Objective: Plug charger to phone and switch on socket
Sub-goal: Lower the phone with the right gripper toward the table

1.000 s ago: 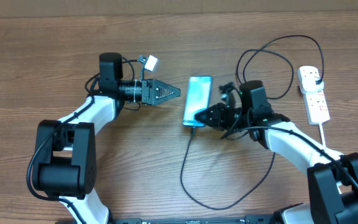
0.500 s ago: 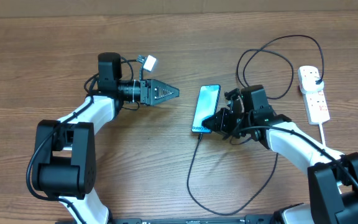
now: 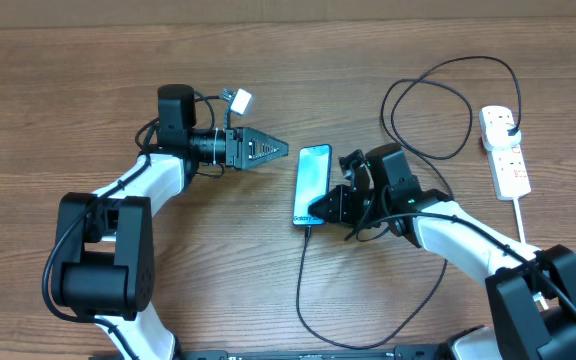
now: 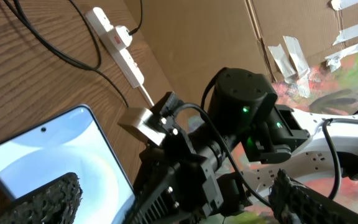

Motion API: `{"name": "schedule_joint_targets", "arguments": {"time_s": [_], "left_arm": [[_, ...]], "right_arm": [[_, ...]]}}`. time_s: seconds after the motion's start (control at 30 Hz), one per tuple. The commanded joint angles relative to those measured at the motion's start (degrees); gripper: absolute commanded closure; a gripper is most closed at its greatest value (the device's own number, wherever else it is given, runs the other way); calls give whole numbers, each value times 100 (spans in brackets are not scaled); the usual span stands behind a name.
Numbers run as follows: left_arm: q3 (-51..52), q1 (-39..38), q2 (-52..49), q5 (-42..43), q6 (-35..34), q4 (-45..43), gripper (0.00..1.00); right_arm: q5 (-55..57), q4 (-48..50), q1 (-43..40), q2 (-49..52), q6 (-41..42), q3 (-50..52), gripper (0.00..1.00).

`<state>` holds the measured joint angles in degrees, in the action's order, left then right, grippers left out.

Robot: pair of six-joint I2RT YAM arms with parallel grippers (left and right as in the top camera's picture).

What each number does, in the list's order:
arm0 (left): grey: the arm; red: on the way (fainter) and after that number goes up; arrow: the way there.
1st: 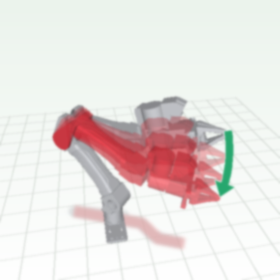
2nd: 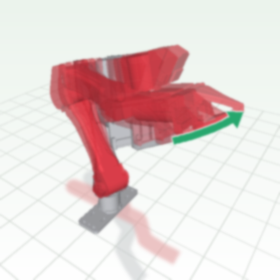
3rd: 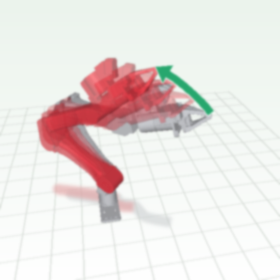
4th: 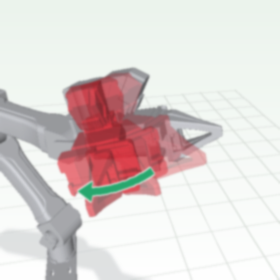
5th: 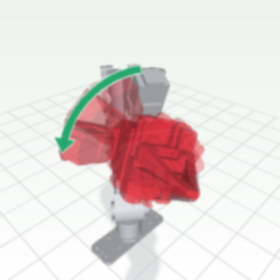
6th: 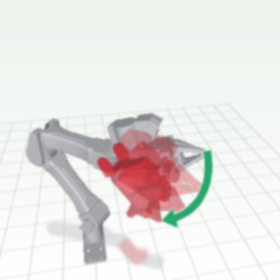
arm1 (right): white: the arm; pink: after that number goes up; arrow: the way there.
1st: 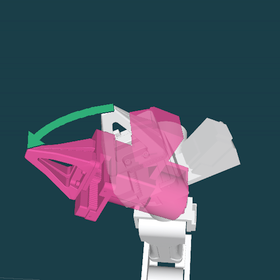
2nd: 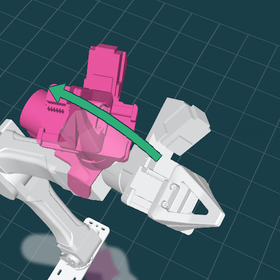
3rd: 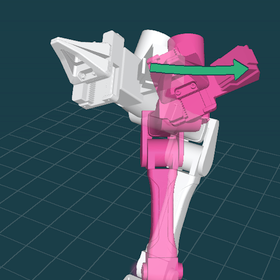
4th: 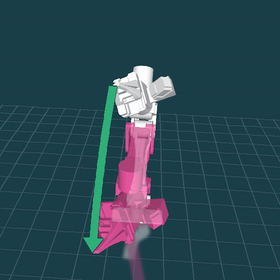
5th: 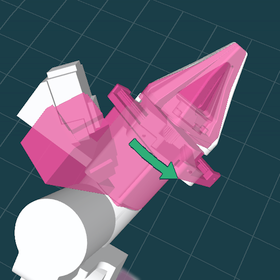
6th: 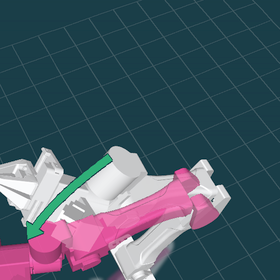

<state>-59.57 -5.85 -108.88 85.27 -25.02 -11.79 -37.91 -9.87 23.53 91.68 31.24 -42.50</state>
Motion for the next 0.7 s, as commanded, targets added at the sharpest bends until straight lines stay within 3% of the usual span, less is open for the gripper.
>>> {"name": "schedule_joint_targets", "arguments": {"time_s": [0.0, 0.67], "left_arm": [[-66, 20, 57, 111, 149, -7, 0], [-66, 20, 57, 111, 149, -9, 0]], "right_arm": [[-63, 175, 136, -15, -105, 17, 95], [-7, 1067, 732, 774, 166, 17, 90]]}}
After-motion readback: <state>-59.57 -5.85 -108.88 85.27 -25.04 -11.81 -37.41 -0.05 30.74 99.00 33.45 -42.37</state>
